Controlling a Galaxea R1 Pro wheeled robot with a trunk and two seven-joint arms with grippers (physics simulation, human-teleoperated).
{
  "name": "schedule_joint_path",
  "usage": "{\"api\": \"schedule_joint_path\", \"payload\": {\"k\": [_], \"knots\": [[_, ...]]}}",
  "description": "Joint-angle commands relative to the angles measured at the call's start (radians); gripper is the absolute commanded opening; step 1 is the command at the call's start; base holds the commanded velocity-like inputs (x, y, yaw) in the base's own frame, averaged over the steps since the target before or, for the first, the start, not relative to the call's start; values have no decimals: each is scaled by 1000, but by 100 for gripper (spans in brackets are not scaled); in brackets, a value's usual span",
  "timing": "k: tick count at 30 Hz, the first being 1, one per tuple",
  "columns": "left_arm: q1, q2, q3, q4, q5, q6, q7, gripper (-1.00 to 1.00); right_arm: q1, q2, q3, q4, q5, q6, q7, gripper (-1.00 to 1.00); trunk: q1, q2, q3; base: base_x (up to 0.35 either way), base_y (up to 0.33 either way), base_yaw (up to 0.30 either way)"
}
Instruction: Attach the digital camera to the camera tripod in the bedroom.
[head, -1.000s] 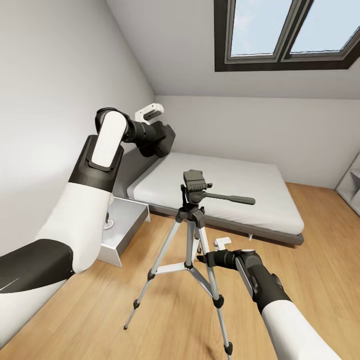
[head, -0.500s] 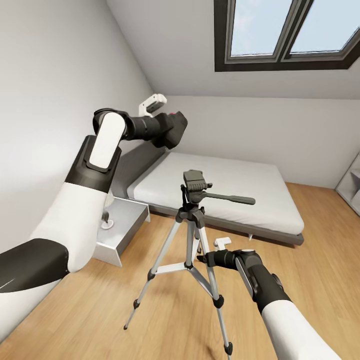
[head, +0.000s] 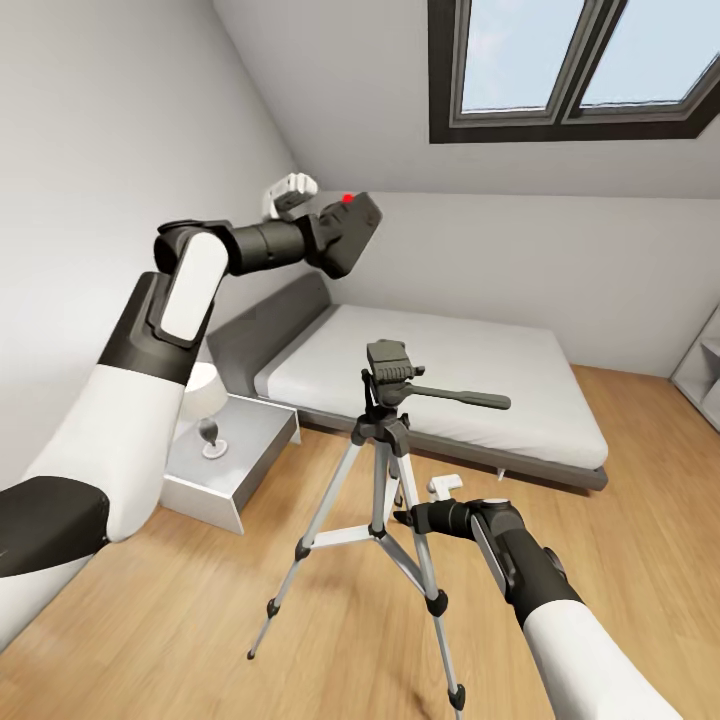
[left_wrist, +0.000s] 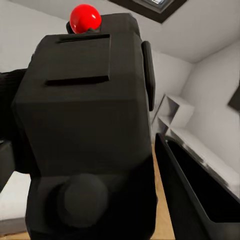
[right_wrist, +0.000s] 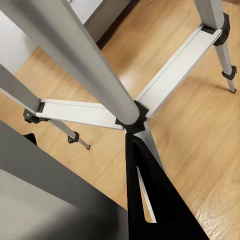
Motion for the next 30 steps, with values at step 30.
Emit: {"api": "schedule_joint_path", "payload": {"k": [30], "knots": [[-116,75,-247,-74,-208,220,-318,-100,0,0,1,29,26,-52,8,-100,1,-2,-3,0,0,0]]}}
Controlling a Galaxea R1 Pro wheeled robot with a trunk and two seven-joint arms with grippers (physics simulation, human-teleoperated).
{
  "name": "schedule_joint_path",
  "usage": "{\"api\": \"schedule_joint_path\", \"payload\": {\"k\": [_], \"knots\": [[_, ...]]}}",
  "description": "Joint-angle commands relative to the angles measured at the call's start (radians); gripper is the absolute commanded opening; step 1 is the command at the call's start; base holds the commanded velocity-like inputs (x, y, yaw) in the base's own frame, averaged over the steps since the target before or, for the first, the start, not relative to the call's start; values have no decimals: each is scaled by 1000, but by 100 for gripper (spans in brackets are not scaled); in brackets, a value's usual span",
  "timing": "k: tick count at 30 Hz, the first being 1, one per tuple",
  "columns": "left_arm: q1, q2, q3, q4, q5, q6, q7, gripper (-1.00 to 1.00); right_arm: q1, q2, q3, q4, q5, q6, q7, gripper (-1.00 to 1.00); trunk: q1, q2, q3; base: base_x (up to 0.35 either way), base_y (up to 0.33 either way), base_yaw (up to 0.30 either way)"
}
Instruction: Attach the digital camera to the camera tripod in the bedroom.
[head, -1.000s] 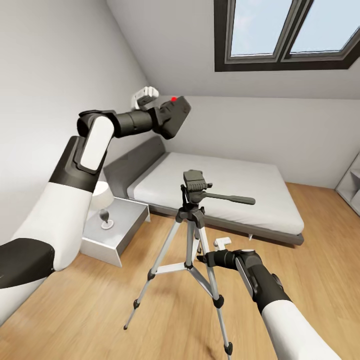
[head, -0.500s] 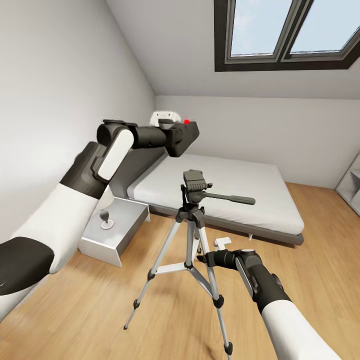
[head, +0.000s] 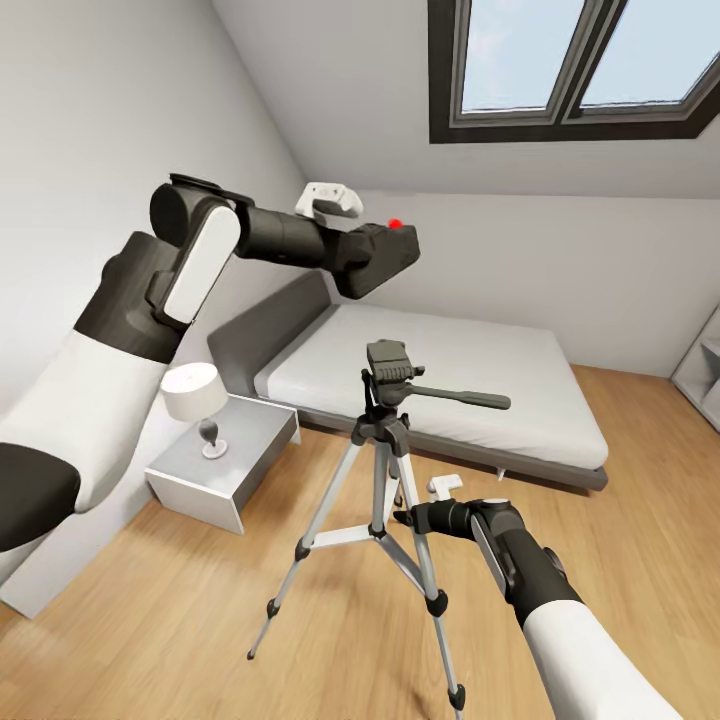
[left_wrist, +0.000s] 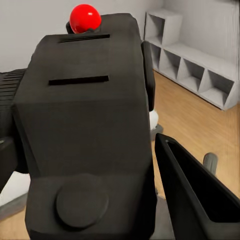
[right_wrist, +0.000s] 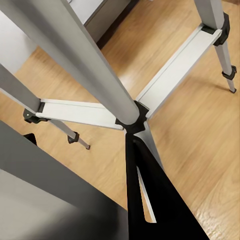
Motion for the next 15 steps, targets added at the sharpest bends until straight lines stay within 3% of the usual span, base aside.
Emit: {"api": "schedule_joint_path", "payload": {"k": [1,6,15], "knots": [[-5,6,-2,-10,-13,1,-21,-100,0,0,1,29,25,-51,7,-100,1,-1,-3,0,0,0],[-9,20,-3,-25,-15,2,-40,-100,0,0,1,29,25,-51,7,-100,1,-1,-3,0,0,0],[-11,52,-10,-64,-21,-7,-165,-100,0,0,1,29,25,-51,7,-100,1,-1,-3,0,0,0]]}}
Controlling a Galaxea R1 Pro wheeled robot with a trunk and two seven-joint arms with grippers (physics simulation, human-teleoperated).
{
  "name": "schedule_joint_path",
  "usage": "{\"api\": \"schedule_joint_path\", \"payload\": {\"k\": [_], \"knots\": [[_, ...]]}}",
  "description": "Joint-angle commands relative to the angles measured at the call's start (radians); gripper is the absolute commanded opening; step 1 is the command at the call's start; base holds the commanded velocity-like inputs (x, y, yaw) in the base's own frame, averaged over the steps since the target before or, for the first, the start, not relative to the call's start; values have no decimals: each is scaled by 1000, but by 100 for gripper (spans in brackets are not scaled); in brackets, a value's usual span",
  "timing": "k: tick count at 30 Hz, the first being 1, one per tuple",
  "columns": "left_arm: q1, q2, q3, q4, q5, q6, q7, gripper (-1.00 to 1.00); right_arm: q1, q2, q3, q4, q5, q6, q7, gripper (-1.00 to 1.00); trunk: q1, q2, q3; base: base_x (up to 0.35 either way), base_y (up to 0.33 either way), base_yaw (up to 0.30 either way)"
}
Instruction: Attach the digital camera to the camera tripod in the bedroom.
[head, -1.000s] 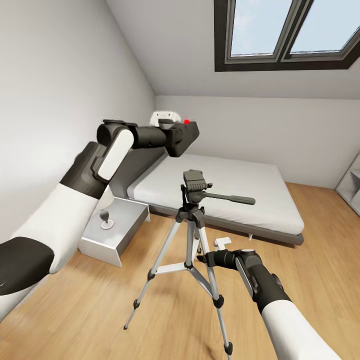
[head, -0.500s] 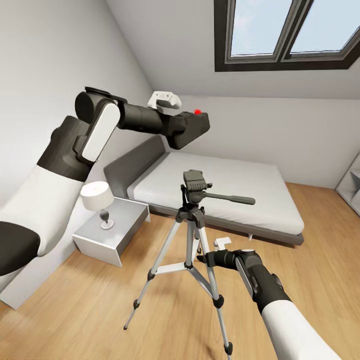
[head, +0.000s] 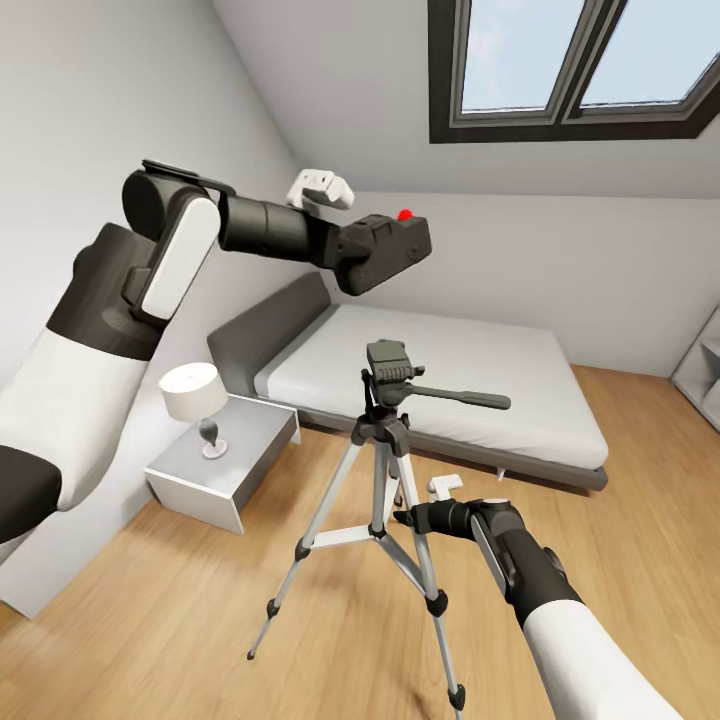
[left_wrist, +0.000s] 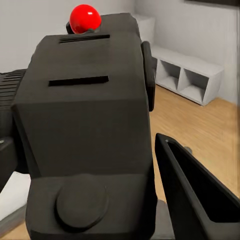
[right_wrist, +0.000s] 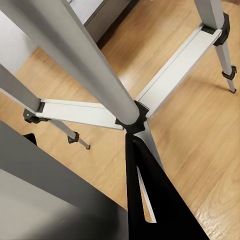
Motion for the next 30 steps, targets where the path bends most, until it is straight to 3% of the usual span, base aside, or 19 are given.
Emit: {"api": "schedule_joint_path", "payload": {"k": [1,3,9,18,26,30], "knots": [[-2,8,-1,-3,-5,1,-17,-100,0,0,1,29,25,-51,7,-100,1,-2,-3,0,0,0],[-2,37,-9,-9,-7,-2,-51,-100,0,0,1,29,25,-51,7,-100,1,-2,-3,0,0,0],[-2,63,-53,-11,-8,-45,-92,-100,0,0,1,29,25,-51,7,-100,1,-2,-3,0,0,0],[-2,72,-104,10,-5,-162,-108,-100,0,0,1,29,25,-51,7,-100,1,-2,-3,0,0,0],[-2,69,-122,60,-5,-190,-110,-100,0,0,1,29,25,-51,5,-100,1,-2,-3,0,0,0],[-2,70,-171,76,-5,-195,-110,-100,0,0,1,29,25,-51,6,-100,1,-2,-3,0,0,0]]}}
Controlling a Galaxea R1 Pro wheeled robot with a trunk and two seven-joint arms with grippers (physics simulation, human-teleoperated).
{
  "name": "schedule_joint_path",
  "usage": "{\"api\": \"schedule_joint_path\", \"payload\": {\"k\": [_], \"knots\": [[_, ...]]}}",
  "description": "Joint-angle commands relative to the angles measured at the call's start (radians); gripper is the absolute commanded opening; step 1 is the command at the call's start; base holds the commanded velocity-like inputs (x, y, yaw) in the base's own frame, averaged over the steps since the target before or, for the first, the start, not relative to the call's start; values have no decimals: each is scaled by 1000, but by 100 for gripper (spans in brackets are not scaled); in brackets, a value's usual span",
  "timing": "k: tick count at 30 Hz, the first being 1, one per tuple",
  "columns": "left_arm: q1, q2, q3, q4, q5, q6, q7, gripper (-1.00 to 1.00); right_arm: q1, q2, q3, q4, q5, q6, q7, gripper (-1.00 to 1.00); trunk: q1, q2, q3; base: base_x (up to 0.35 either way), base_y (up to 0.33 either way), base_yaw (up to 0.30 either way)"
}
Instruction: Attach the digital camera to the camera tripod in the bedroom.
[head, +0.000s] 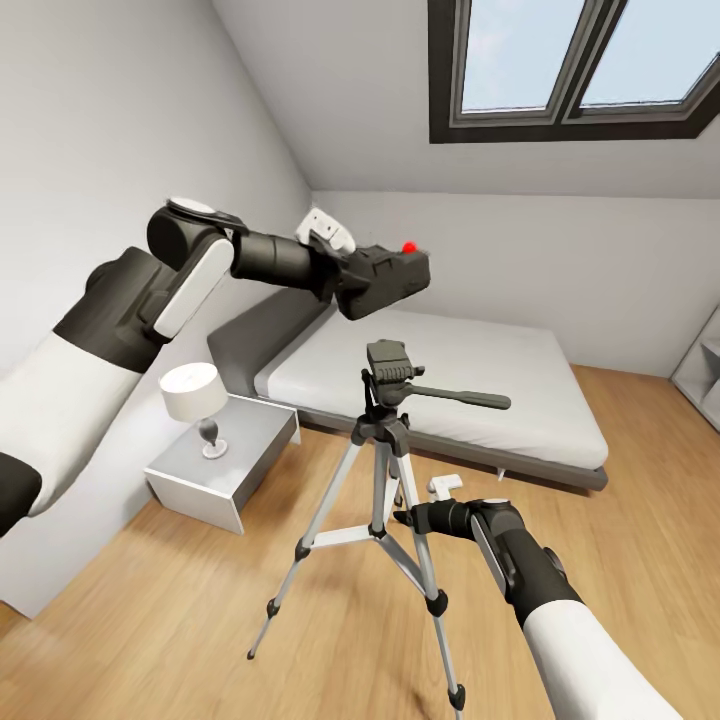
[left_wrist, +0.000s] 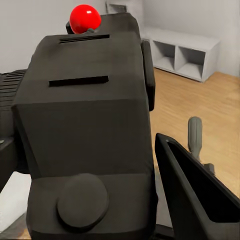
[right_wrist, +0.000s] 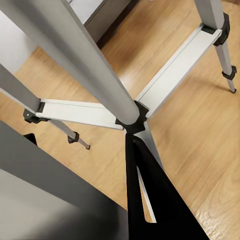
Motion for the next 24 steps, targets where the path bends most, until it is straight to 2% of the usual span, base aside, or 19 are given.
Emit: {"api": "schedule_joint_path", "payload": {"k": [1,5,11,13,17,20,24], "knots": [[-2,2,-19,3,3,-3,-1,-100,0,0,1,29,25,-51,7,-100,1,-2,-3,0,0,0],[-2,3,-35,7,3,-35,-1,-100,0,0,1,29,24,-51,6,-100,1,-2,-3,0,0,0],[-2,4,-38,7,3,-51,-1,-100,0,0,1,29,25,-51,6,-100,1,-2,-3,0,0,0],[-2,5,-38,7,4,-55,-18,-100,0,0,1,29,25,-51,6,-100,1,-2,-3,0,0,0],[-2,12,-40,9,1,-71,-103,-100,0,0,1,29,25,-51,6,-100,1,-2,-3,0,0,0],[-2,34,-41,10,2,-117,-153,-100,0,0,1,29,25,-51,6,-100,1,-2,-3,0,0,0],[5,57,-50,14,3,-163,-181,-100,0,0,1,29,25,-51,6,-100,1,-2,-3,0,0,0]]}}
